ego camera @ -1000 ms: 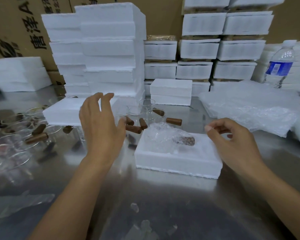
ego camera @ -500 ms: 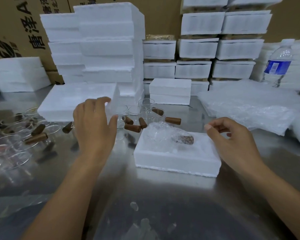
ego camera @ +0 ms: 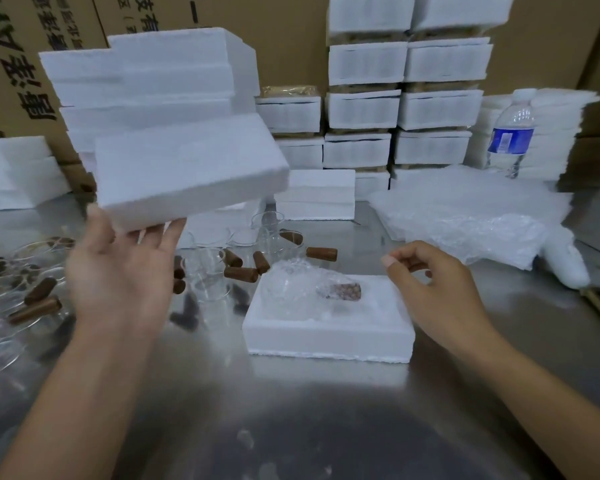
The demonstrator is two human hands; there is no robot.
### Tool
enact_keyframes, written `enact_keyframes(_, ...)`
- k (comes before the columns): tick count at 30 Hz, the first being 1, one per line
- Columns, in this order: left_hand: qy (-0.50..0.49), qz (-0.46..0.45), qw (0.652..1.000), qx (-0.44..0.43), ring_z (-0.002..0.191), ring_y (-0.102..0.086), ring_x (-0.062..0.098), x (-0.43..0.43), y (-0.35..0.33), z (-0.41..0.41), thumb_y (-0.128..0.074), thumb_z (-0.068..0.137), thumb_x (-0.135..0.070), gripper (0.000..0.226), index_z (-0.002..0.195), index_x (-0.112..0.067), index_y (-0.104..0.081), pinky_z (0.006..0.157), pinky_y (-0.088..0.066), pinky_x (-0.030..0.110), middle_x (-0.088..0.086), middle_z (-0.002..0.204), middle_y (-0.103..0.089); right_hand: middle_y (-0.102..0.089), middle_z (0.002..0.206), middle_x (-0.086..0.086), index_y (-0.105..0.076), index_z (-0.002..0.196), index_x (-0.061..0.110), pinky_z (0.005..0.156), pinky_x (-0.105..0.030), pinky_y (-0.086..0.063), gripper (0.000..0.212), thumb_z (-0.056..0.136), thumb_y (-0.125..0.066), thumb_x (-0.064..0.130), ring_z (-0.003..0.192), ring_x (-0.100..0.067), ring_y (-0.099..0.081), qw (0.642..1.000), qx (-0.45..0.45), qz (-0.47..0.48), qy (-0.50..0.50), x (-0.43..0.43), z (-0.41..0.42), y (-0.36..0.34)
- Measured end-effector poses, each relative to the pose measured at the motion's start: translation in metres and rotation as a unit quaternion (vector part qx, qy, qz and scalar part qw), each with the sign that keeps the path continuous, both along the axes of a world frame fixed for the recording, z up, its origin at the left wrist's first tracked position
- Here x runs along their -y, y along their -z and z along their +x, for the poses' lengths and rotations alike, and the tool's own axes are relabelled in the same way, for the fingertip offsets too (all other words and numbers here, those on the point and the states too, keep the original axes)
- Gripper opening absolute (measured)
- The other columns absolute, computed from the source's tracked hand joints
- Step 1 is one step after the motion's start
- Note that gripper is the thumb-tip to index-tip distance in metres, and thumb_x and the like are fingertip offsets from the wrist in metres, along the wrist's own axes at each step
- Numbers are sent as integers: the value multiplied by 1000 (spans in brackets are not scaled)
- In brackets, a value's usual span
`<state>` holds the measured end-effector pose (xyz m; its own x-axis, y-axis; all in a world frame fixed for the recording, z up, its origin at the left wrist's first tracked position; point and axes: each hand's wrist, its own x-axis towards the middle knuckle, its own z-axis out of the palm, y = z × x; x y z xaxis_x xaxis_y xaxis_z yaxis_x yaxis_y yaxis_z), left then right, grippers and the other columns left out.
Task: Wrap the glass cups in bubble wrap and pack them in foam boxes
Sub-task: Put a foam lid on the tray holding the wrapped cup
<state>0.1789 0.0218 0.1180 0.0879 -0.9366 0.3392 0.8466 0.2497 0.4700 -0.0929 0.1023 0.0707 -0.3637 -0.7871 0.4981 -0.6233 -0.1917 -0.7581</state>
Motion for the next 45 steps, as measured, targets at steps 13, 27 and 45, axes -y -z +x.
enact_keyframes(13,243,57,951,184,111,-63,30,-9,20,-39,-45,89,-29,43,124,-5,-52,83,-56,43,16,121,-65,-70,98,0,-56,111,26,86,-30,-48,53,74,-43,61,94,-15,-65,941,290,-59,-167,-4,1,-17)
enact_keyframes(27,-71,-80,908,405,84,-60,-1,-5,37,-46,-43,83,-29,16,95,-25,-52,73,-44,20,-23,88,-63,-74,83,8,-76,71,34,72,-19,-49,32,92,-51,34,80,-5,-69,939,308,18,-151,-5,4,-10)
enact_keyframes(45,17,18,881,473,86,-60,2,10,49,-48,-45,96,-12,24,95,-31,-60,76,-42,20,-20,87,-66,-74,85,4,-75,72,32,87,-34,-44,30,87,-55,46,81,-14,-69,930,319,127,-132,2,-2,-1)
